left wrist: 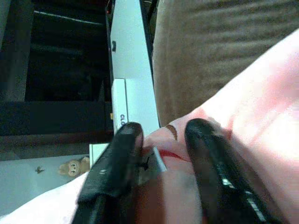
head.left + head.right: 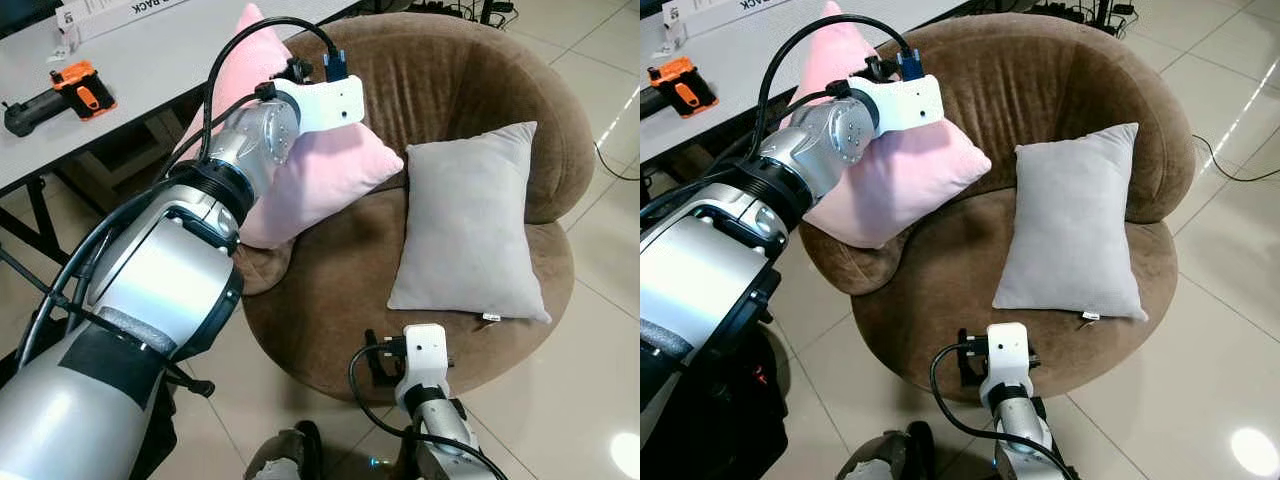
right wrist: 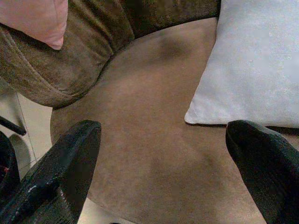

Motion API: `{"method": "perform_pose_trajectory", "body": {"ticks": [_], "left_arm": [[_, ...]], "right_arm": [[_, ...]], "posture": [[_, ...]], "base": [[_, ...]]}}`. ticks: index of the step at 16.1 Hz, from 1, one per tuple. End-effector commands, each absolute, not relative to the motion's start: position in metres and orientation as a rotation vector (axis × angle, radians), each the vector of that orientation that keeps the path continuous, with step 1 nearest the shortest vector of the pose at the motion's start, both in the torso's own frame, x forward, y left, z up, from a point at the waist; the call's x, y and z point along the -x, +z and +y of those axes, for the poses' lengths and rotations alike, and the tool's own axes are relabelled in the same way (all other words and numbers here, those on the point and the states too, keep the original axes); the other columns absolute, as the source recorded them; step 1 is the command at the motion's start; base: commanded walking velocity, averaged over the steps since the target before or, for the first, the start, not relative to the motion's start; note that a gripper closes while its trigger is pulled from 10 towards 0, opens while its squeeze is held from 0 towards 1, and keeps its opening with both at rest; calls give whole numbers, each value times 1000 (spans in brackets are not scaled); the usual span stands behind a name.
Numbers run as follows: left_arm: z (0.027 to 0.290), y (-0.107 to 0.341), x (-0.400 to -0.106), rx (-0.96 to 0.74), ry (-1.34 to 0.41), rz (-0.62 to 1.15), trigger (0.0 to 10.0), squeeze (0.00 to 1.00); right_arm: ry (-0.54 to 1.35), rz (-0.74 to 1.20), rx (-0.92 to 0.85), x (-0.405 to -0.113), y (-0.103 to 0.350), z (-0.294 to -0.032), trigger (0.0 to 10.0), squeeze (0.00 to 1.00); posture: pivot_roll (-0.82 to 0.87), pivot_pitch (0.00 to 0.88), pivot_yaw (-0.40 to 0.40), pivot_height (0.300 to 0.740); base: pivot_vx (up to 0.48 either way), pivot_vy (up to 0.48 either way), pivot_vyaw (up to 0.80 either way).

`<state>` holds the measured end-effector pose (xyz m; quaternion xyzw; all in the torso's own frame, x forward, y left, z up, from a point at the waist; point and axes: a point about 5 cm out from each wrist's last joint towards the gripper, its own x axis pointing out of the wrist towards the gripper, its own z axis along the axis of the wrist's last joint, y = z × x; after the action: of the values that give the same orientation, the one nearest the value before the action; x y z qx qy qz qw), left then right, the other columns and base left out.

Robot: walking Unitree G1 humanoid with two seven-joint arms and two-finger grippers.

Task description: Move the pillow to the sofa from floor

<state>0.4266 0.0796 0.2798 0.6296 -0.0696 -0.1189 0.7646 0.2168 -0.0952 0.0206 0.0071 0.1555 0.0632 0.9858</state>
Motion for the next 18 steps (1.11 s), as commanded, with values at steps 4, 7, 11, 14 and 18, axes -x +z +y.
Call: {"method": "perform_pose_trajectory", "body": {"ticks": [4,7,11,14,18], "left_arm": [[96,277,-429,-1366,-220,-103,0,0],[92,302,-429,-1335,-158,-184,0,0],[83,334,-427,-1335,-105,-294,0,0],[69,346,-423,-1369,-118,-352,0,0],[65,343,-423,-1348,-128,-341,0,0]], "right_arm": [[164,317,-65,-216,24,-75,10000,0],[164,319,-66,-216,24,-75,10000,0],[169,320,-64,-216,23,-74,10000,0],[170,324,-66,-216,22,-73,10000,0],[166,330,-71,-216,19,-72,10000,0]], "posture": [[-24,204,173,740],[-22,205,173,740],[-21,204,176,740],[-22,202,181,740],[-26,205,186,740]], "base": [[0,0,0],[0,0,0],[0,0,0],[0,0,0],[0,0,0]]}}
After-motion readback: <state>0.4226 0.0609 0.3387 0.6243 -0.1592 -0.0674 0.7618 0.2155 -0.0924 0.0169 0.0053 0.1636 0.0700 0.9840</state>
